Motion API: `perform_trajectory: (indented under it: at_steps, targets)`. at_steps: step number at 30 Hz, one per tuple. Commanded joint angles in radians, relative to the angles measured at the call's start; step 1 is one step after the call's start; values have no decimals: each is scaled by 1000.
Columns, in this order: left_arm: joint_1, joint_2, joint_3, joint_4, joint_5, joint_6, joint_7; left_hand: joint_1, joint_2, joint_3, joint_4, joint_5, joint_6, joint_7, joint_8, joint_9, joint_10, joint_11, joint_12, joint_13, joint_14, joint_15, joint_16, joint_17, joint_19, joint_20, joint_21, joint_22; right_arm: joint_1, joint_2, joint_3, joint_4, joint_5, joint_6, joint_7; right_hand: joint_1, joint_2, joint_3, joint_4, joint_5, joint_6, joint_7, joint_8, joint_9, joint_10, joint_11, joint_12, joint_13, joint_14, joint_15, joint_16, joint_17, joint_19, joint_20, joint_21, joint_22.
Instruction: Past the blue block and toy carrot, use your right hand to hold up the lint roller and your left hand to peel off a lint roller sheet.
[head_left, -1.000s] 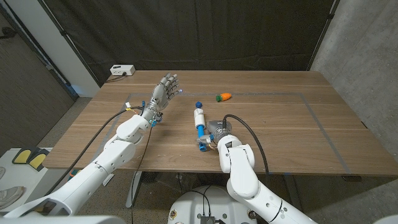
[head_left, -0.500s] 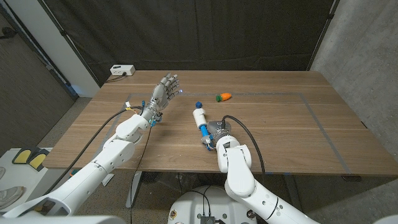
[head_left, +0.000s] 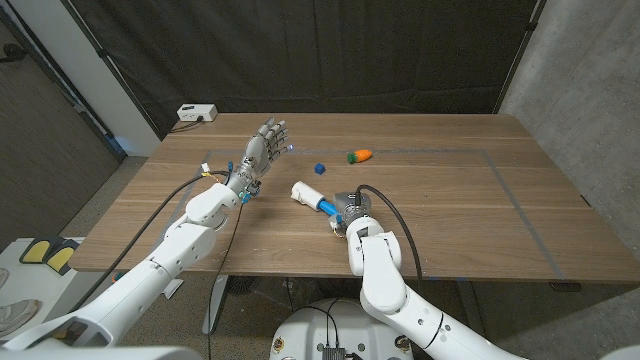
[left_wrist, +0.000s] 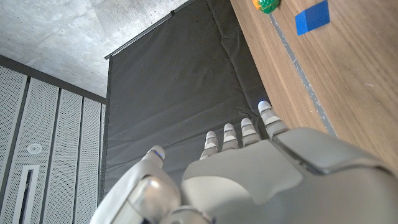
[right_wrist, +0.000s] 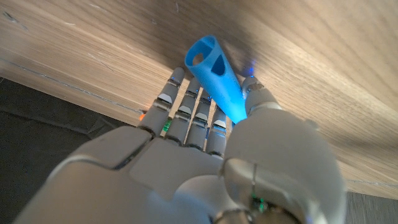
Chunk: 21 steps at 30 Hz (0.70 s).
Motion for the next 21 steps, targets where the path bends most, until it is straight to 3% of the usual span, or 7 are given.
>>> perform_trajectory:
  at_steps: [1, 7, 10, 14, 17, 20, 21]
  targets:
    - [-18, -3, 4, 13, 1, 9, -3, -5, 32, -5, -1, 7, 8, -2, -3, 3, 3, 1, -3, 6, -1, 0, -5, 3, 6, 5, -4, 4, 47, 3, -8, 46, 53, -19, 36, 36, 1, 4, 6, -16, -10, 4, -5, 3, -2, 4, -7, 5, 2, -63, 13, 9, 46, 3, 21, 5]
    - [-29, -5, 6, 23, 2, 14, -5, -5, 32, -6, -1, 7, 7, -3, -3, 3, 4, 1, -3, 6, 0, 0, -5, 3, 6, 5, -4, 4, 81, -7, -15, 71, 102, -27, 55, 105, 23, 8, 12, -43, -1, 1, -5, 5, 24, 1, 0, 7, 76, -92, 62, 35, 159, -31, 72, 12]
    - [-32, -5, 6, 25, 2, 16, -6, -5, 32, -6, -1, 7, 7, -3, -3, 3, 4, 2, -3, 6, -1, 0, -5, 3, 6, 5, -5, 4, 88, -14, -26, 76, 113, -38, 32, 154, 42, 29, 11, -51, 30, -2, 4, 5, 52, -6, 10, 9, 123, -116, 87, 48, 211, -54, 101, 16]
    - [-36, -9, 9, 31, 1, 20, -7, -5, 33, -7, -1, 7, 8, -3, -3, 3, 3, 1, -3, 6, -1, 0, -5, 3, 5, 4, -5, 4, 81, -28, -22, 72, 156, -44, -54, 235, 54, 83, 45, -96, 151, -3, 29, 8, 196, -19, 79, 36, 310, -156, 184, 117, 304, -111, 188, 40]
    - [-37, -10, 10, 33, 1, 20, -7, -5, 33, -7, -1, 8, 7, -3, -3, 3, 3, 1, -3, 6, -1, 0, -5, 3, 5, 4, -6, 4, 75, -43, -20, 61, 196, -43, -107, 252, 53, 91, 77, -132, 268, 15, 48, 12, 325, -16, 157, 75, 453, -164, 268, 199, 365, -154, 274, 65]
    - [-35, -10, 10, 30, 2, 21, -4, -5, 33, -8, -1, 8, 8, -3, -3, 3, 3, 2, -3, 6, -2, 0, -6, 3, 5, 3, -6, 4, 70, -58, -21, 49, 231, -43, -155, 264, 50, 88, 92, -150, 359, 25, 58, 18, 421, -15, 220, 115, 546, -168, 344, 285, 391, -169, 349, 91]
    - [-34, -10, 10, 29, 2, 21, -3, -5, 33, -8, -1, 8, 8, -3, -3, 3, 3, 2, -3, 6, -2, 1, -6, 3, 5, 3, -6, 4, 69, -63, -20, 45, 245, -42, -168, 269, 52, 88, 95, -152, 364, 27, 50, 20, 457, -13, 246, 134, 573, -167, 370, 320, 400, -172, 379, 100]
